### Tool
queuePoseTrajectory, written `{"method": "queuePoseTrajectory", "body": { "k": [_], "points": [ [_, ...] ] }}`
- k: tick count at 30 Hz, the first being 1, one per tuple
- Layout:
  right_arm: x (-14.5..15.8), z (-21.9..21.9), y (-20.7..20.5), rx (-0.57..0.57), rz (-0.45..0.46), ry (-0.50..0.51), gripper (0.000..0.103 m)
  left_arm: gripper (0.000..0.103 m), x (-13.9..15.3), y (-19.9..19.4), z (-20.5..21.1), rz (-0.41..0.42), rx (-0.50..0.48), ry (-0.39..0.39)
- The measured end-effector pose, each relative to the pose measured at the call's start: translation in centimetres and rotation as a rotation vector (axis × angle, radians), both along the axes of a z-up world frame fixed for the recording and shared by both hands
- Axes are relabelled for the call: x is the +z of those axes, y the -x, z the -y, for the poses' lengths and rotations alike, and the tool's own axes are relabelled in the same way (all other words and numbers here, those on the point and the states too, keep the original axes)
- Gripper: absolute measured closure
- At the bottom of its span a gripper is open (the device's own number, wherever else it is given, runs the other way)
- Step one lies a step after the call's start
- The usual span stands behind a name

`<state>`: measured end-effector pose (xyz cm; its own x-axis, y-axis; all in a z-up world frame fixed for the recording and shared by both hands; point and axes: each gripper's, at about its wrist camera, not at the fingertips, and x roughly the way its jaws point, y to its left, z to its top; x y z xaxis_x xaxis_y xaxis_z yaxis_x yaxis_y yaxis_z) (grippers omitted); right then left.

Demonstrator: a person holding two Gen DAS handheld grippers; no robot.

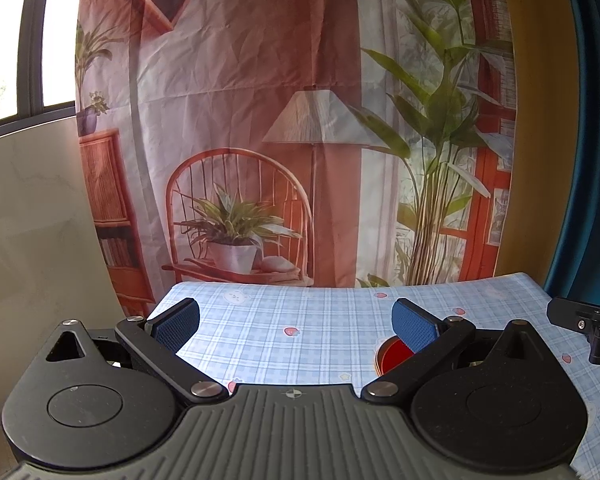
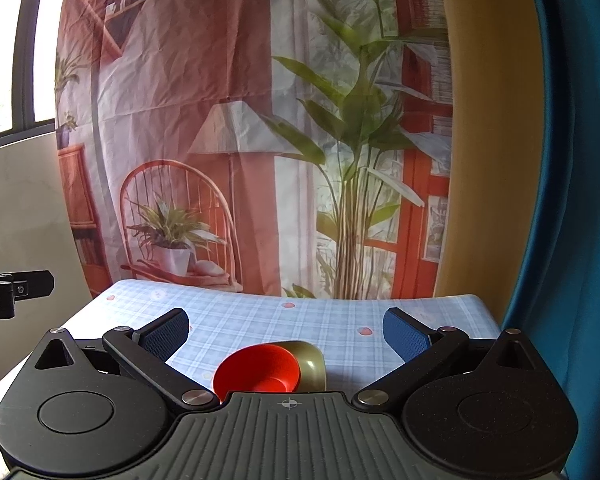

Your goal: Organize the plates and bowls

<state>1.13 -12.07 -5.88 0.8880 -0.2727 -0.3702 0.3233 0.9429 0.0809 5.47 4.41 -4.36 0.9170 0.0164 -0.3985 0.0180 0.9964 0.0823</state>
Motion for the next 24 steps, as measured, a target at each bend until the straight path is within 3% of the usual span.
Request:
{"method": "queuePoseTrajectory", "body": {
  "k": [24],
  "points": [
    [-0.2, 1.4, 0.7, -0.058, 0.01, -0.033, 0.0, 0.0, 0.0, -0.1, 0.0, -0.001, -0.007, 0.001]
  ]
}}
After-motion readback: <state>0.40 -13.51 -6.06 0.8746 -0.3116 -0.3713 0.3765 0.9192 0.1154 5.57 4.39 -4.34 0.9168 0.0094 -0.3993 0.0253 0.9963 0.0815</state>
